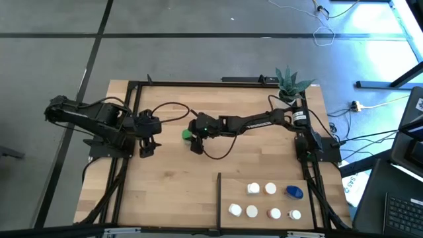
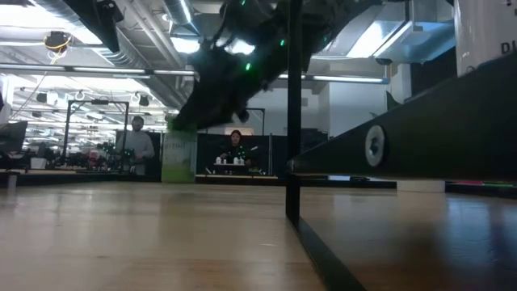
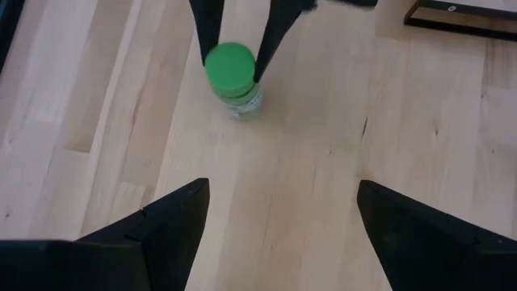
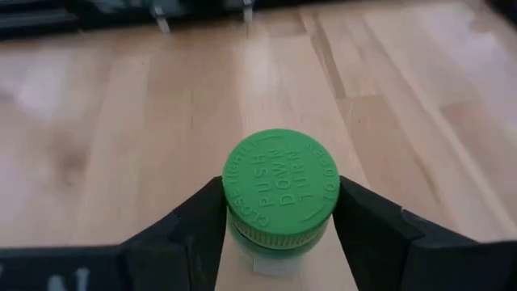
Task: Pick and place medicine bottles onto shelf by color
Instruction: Put the green pill bottle onto the shelf
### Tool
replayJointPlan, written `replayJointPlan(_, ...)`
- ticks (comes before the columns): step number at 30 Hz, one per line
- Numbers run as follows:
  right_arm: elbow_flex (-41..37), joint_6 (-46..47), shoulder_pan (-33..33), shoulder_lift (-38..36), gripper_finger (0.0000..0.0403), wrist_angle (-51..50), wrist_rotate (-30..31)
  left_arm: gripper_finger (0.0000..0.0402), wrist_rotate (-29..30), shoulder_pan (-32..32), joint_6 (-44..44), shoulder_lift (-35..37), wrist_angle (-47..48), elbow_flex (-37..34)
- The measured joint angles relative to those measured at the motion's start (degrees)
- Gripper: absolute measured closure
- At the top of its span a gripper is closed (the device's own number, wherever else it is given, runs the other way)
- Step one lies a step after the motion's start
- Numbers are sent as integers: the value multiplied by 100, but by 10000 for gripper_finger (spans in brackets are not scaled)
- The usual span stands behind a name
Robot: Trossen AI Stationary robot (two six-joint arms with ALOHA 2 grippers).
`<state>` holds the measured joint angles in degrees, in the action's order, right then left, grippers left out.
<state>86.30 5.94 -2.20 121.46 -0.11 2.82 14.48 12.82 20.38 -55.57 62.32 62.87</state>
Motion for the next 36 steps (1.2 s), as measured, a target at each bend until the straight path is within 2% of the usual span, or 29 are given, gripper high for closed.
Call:
replayJointPlan(5, 7, -8, 45, -535, 199, -360, -130, 92, 2, 2, 2, 0, -17, 0)
replayJointPlan(14, 7, -38, 227, -1538, 199, -1659, -135, 92, 3, 1, -15, 0, -36, 1)
replayJointPlan(20, 4, 4, 534, -2175, 199, -2190, -104, 92, 172, -4, -733, 0, -39, 2)
replayJointPlan(30, 4, 779, 1082, -3187, 199, -3558, 258, 92, 310, -4, -753, 0, -234, 2)
replayJointPlan(36, 4, 1320, 1576, -3447, 199, -4042, 581, 92, 344, -4, -754, 0, -381, 2)
